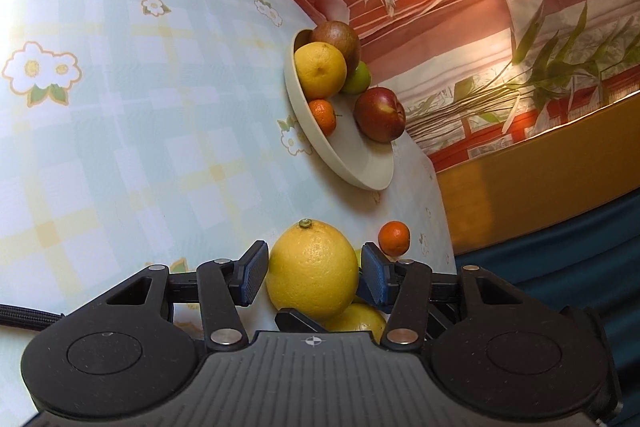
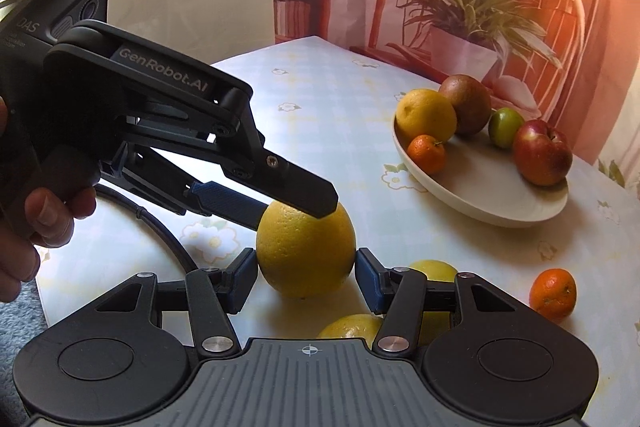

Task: Organize fruits
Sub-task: 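Close the right gripper on the grapefruit and lift while the left tool presses its top, then carry the grapefruit onto the plate and open the right gripper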

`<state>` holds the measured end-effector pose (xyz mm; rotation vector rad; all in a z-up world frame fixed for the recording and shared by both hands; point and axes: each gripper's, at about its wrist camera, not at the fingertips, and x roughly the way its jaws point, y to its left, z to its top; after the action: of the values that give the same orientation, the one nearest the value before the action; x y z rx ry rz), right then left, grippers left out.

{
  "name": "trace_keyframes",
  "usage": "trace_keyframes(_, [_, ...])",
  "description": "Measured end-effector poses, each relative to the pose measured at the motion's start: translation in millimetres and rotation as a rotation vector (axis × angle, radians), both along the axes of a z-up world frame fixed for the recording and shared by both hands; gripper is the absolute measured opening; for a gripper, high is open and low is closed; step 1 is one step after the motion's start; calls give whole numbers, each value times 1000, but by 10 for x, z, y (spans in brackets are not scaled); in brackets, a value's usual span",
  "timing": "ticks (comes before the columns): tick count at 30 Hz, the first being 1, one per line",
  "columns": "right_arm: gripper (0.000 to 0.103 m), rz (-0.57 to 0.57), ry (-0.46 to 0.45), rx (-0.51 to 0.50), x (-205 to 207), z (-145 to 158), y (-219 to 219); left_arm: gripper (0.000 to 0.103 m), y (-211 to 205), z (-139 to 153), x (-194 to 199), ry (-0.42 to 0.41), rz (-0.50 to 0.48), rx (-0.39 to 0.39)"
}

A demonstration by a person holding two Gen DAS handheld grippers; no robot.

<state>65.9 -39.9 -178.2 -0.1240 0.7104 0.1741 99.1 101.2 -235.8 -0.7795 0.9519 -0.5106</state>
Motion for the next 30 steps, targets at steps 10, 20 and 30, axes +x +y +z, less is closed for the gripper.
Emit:
trace_keyframes(10, [49,-17,-13,21,-13,12,-29,53,-94,80,39,-34,-32,60])
trace_keyframes(20, [49,-49,-106,31,85,291,-299,53,-341,470,364,-135,-83,131])
trace_keyframes(30, [49,-122,-129,97,573,528,-945,53,-803,780,1042,-179,-119,223])
